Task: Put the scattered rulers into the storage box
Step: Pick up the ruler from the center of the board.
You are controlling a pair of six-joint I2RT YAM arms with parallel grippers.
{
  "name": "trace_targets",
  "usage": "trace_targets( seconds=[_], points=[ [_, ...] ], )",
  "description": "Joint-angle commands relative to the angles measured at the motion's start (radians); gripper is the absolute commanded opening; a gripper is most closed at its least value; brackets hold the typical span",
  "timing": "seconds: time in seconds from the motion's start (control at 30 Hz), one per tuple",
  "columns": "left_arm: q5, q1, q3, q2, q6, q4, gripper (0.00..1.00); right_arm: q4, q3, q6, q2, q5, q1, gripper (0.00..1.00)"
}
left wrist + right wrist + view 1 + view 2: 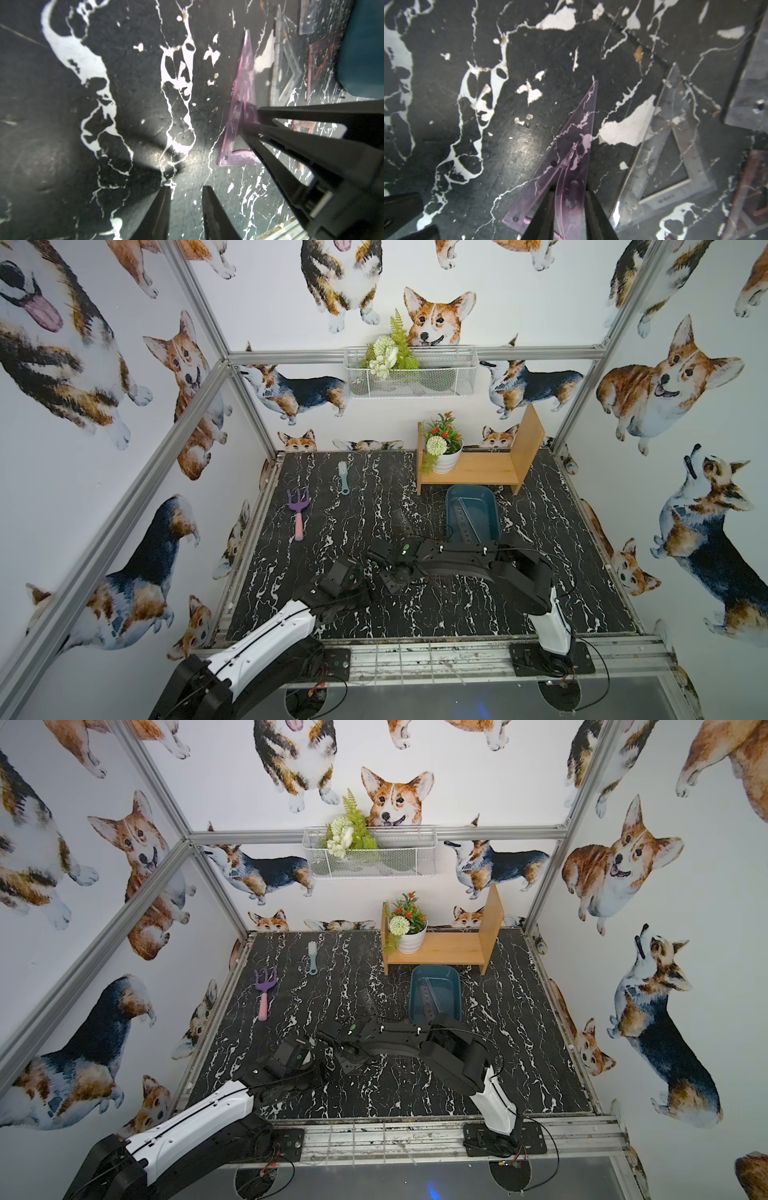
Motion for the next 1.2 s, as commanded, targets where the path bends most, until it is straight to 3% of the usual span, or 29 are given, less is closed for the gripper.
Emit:
trace_targets(
  seconds=[0.0, 0.6, 1.17],
  points=[
    [-0.002, 0.002, -0.001, 0.008, 0.004, 0.017, 0.32, -0.022, -0.019, -0.002, 0.009, -0.003, -0.002, 0.29],
    [0.032, 0.002, -0.014, 0.024, -0.033, 0.14, 0.37, 0.092, -0.151, 0.001, -0.065, -0.141, -0.059, 0.25],
    [0.134, 0.002, -0.066, 0.192, -0.139, 0.433, 0.38, 0.134, -0.208, 0.006, -0.093, -0.174, -0.078, 0.25]
  ],
)
